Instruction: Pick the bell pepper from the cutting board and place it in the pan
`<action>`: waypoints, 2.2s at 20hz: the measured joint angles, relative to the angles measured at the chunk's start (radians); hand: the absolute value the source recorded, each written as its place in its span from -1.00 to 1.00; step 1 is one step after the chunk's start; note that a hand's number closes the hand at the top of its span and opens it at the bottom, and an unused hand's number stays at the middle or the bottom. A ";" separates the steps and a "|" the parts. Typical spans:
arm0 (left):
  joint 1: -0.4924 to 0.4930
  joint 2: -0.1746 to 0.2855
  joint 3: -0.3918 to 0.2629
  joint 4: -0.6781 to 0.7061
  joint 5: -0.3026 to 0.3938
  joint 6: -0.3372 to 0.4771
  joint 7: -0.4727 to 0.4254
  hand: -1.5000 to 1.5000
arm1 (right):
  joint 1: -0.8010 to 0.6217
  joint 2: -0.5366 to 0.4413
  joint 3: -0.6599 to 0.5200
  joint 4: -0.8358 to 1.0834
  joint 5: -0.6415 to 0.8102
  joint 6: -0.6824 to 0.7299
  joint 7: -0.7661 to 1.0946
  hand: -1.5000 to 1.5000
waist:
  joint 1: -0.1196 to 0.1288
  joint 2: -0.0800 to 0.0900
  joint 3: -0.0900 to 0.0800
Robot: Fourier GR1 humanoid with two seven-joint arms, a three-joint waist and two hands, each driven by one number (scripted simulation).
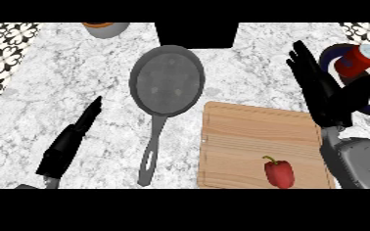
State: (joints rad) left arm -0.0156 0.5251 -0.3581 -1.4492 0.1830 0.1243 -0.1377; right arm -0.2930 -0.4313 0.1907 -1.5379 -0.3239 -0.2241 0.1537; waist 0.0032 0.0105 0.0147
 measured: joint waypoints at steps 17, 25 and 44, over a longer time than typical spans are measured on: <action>0.093 0.003 0.113 -0.059 -0.023 0.169 0.157 0.00 | 0.615 -0.121 -0.076 -0.260 0.404 -0.387 -0.047 -1.00 | -0.062 -0.024 -0.017; 0.084 -0.012 0.092 -0.100 -0.050 0.172 0.195 0.00 | 0.820 -0.339 -0.029 -0.550 0.607 -0.282 0.233 -1.00 | -0.024 -0.014 -0.019; 0.054 -0.057 0.096 -0.120 -0.105 0.134 0.239 0.00 | 0.318 -0.309 0.246 -0.672 0.677 0.191 0.951 -1.00 | 0.018 -0.007 -0.017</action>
State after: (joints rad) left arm 0.0380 0.4678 -0.2618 -1.5689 0.0777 0.2580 0.1011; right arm 0.0247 -0.7407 0.4369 -2.2094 0.3535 -0.0331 1.1051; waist 0.0216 0.0031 -0.0020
